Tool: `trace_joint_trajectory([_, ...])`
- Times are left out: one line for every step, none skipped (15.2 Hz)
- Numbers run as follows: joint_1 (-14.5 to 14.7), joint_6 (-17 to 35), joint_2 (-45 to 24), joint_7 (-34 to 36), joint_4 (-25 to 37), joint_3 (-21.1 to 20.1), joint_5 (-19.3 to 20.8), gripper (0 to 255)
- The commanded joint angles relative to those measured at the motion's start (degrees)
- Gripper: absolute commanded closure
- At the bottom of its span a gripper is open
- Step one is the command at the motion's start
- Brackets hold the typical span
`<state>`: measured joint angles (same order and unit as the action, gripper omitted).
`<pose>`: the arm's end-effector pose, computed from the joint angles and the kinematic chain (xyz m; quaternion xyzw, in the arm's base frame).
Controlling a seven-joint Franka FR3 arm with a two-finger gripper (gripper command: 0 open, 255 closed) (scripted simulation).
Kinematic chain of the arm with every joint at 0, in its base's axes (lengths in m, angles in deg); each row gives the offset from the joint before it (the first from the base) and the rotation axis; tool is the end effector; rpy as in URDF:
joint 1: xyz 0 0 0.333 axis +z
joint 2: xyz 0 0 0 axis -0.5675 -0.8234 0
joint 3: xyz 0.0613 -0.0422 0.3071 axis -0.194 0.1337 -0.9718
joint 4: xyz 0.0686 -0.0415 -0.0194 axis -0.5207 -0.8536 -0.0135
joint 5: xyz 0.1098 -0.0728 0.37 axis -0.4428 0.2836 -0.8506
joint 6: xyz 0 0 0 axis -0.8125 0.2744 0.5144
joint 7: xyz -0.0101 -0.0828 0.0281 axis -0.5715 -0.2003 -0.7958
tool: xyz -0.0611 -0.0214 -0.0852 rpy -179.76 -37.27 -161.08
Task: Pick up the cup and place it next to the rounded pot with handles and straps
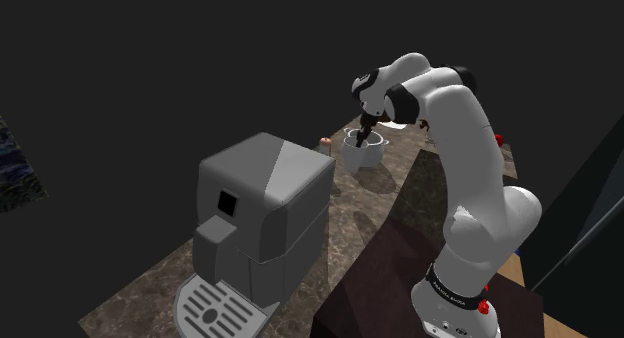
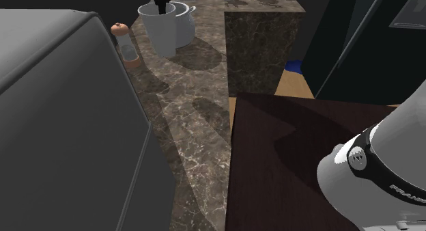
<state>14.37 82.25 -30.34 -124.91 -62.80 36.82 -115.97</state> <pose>0.5172 -0.4941 0.2889 -0.9944 -0.0337 -0.0530 0.0850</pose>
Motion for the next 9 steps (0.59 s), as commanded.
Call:
trace_joint_trajectory([-0.08,1.14,-0.7,-0.47,-0.52,-0.33,-0.48,255])
trace_joint_trajectory([-0.15,1.61,-1.09,-0.66,-0.65,-0.49,-0.7,255])
trace_joint_trajectory([-0.23,2.07,-1.48,-0.85,-0.76,-0.67,-0.93,255])
trace_joint_trajectory([-0.31,2.52,-1.89,-1.04,-0.85,-0.84,-1.16,255])
trace_joint_trajectory([-0.39,2.97,-2.3,-1.22,-0.93,-1.02,-1.38,255])
trace_joint_trajectory([-0.48,3.42,-2.71,-1.4,-1.0,-1.2,-1.61,255])
trace_joint_trajectory([-0.57,3.86,-3.14,-1.59,-1.05,-1.38,-1.84,255])
trace_joint_trajectory([-0.67,4.29,-3.57,-1.76,-1.08,-1.56,-2.07,255])
trace_joint_trajectory([-0.77,4.72,-4.01,-1.94,-1.11,-1.75,-2.29,255])
